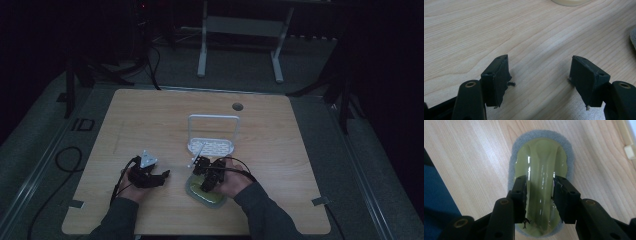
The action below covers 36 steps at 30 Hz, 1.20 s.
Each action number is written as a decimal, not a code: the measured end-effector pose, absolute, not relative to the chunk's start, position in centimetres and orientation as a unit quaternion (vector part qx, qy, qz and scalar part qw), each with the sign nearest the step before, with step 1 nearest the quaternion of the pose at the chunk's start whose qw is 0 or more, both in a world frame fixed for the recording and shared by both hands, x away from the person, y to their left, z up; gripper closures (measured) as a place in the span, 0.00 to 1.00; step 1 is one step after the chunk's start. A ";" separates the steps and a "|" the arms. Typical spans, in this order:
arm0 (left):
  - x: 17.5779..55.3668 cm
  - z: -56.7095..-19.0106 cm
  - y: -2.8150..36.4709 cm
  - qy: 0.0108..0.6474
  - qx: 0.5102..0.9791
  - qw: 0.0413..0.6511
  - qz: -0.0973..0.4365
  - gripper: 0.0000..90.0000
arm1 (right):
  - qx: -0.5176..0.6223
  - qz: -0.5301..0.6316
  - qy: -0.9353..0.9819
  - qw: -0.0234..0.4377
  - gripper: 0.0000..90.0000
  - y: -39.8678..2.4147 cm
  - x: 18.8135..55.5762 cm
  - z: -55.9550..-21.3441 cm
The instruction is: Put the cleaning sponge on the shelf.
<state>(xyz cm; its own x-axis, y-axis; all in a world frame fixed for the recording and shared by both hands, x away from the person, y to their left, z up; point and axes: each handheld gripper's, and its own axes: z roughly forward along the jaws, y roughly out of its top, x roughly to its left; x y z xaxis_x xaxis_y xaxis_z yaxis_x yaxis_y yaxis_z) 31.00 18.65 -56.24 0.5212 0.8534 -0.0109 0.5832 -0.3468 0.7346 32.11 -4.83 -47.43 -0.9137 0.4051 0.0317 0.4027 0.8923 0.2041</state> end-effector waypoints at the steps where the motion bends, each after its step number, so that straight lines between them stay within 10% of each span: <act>1: 31.0 -56.2 18.7 0.450 0.798 0.352 0.192 0.36 | 0.204 0.100 0.974 0.007 0.71 -4.7 32.2 -47.5; 36: 31.0 -56.2 18.7 0.449 0.799 0.351 0.191 0.36 | 0.086 0.049 0.994 0.043 0.79 -4.7 31.3 -47.4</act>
<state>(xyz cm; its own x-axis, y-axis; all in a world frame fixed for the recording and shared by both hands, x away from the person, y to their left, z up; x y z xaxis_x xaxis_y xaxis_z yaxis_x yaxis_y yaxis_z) 31.01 18.69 -56.22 0.5240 0.8517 -0.0094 0.5839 -0.3511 0.7320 31.34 -4.72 -47.39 -0.9816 0.1746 -0.0768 0.1663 0.9806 0.1042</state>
